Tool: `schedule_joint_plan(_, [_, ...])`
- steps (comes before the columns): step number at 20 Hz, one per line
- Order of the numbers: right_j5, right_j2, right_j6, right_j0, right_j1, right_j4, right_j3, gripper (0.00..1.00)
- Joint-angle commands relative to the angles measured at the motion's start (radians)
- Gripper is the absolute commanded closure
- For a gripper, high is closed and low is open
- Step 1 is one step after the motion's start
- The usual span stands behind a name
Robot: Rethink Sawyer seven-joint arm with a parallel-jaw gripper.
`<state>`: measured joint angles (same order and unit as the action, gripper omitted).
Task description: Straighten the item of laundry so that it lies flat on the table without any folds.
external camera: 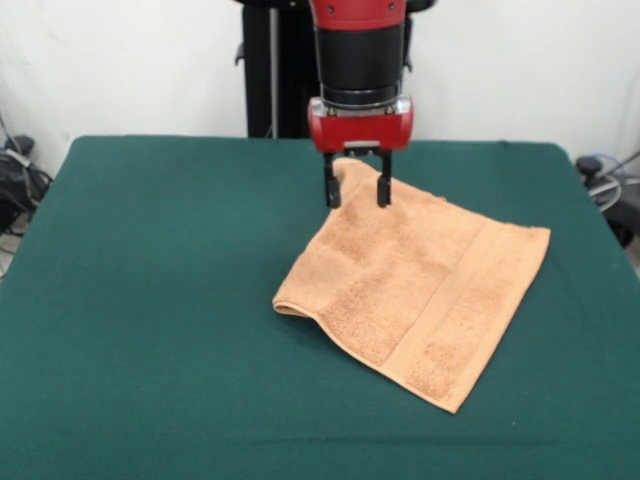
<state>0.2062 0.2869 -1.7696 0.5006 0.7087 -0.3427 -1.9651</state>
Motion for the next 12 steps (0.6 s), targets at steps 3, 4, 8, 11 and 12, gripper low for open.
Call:
schedule_joint_plan(3, [0.006, 0.102, -0.047, 0.012, -0.028, -0.014, -0.003, 0.0])
schedule_joint_plan(4, [0.004, 0.106, -0.044, 0.018, -0.033, -0.016, 0.0, 0.0])
schedule_joint_plan(8, [0.001, 0.121, -0.033, 0.037, -0.055, -0.023, 0.014, 0.0])
schedule_joint_plan(11, [-0.009, 0.128, -0.028, 0.05, -0.073, -0.032, 0.019, 0.0])
schedule_joint_plan(12, [-0.009, 0.131, -0.026, 0.054, -0.079, -0.032, 0.024, 0.0])
